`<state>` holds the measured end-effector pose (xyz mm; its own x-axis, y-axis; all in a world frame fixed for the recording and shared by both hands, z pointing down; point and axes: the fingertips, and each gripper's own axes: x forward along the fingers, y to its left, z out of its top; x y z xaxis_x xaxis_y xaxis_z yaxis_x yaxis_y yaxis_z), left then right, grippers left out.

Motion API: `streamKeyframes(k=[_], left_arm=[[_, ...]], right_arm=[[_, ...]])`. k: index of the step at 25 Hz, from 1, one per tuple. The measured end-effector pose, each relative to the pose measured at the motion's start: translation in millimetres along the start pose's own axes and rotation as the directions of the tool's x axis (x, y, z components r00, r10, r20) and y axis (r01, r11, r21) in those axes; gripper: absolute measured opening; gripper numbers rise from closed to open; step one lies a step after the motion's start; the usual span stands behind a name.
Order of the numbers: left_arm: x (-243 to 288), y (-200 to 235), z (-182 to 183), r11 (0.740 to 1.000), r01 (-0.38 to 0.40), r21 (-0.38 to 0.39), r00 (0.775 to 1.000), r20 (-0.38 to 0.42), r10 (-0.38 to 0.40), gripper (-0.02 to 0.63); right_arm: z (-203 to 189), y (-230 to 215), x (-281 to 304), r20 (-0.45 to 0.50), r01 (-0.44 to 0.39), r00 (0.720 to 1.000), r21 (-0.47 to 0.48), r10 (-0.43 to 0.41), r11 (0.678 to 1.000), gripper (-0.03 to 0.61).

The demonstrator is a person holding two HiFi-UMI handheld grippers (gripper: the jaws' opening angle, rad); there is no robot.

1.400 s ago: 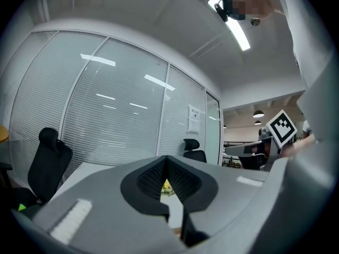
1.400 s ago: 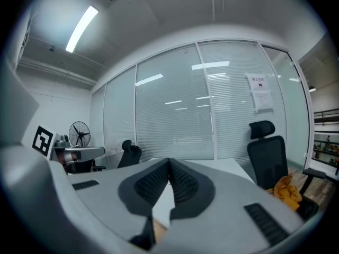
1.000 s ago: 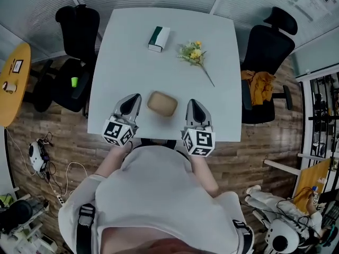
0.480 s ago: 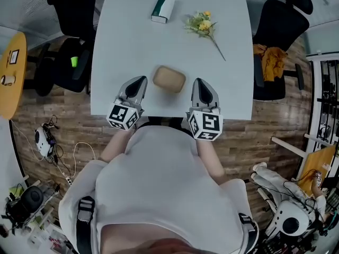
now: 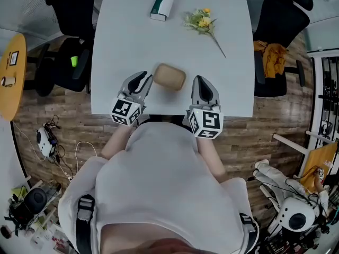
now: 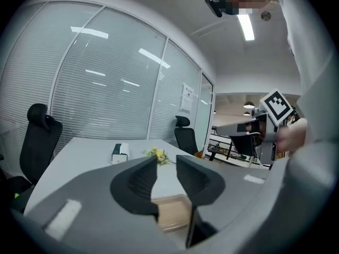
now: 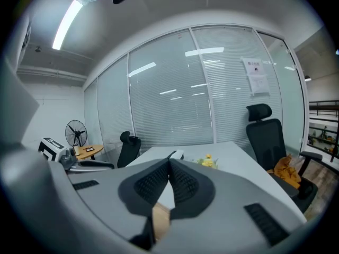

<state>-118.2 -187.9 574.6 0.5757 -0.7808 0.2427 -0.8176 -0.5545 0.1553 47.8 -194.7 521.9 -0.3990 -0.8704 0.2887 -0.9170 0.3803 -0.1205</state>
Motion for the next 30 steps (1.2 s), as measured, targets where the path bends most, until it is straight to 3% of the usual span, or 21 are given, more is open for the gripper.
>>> streamKeyframes(k=[1, 3, 17, 21, 30], left_arm=[[2.3, -0.1, -2.3, 1.0, 0.002, -0.003, 1.0, -0.015, -0.002, 0.148], [6.5, 0.0, -6.2, 1.0, 0.005, -0.007, 0.999, -0.036, -0.005, 0.178], [28.3, 15.4, -49.5, 0.998, -0.025, -0.061, 0.985, -0.172, 0.014, 0.176], [34.0, 25.8, -60.9, 0.994, -0.058, -0.09, 0.983, -0.182, 0.041, 0.146], [49.8, 38.6, -101.1, 0.996, -0.056, -0.072, 0.954, -0.297, 0.032, 0.147]], right_arm=[[0.4, -0.3, -0.4, 0.002, 0.002, 1.0, -0.001, -0.002, 1.0, 0.008], [1.6, -2.0, -1.0, 0.007, 0.006, 1.0, -0.003, -0.006, 1.0, 0.008], [-1.5, -15.6, -8.1, 0.008, 0.06, 0.998, -0.017, -0.06, 0.998, 0.008], [-2.3, -15.6, -7.4, 0.007, 0.063, 0.998, -0.025, -0.063, 0.998, 0.008], [-1.1, -17.3, -10.0, 0.003, 0.079, 0.997, -0.044, -0.079, 0.996, 0.008]])
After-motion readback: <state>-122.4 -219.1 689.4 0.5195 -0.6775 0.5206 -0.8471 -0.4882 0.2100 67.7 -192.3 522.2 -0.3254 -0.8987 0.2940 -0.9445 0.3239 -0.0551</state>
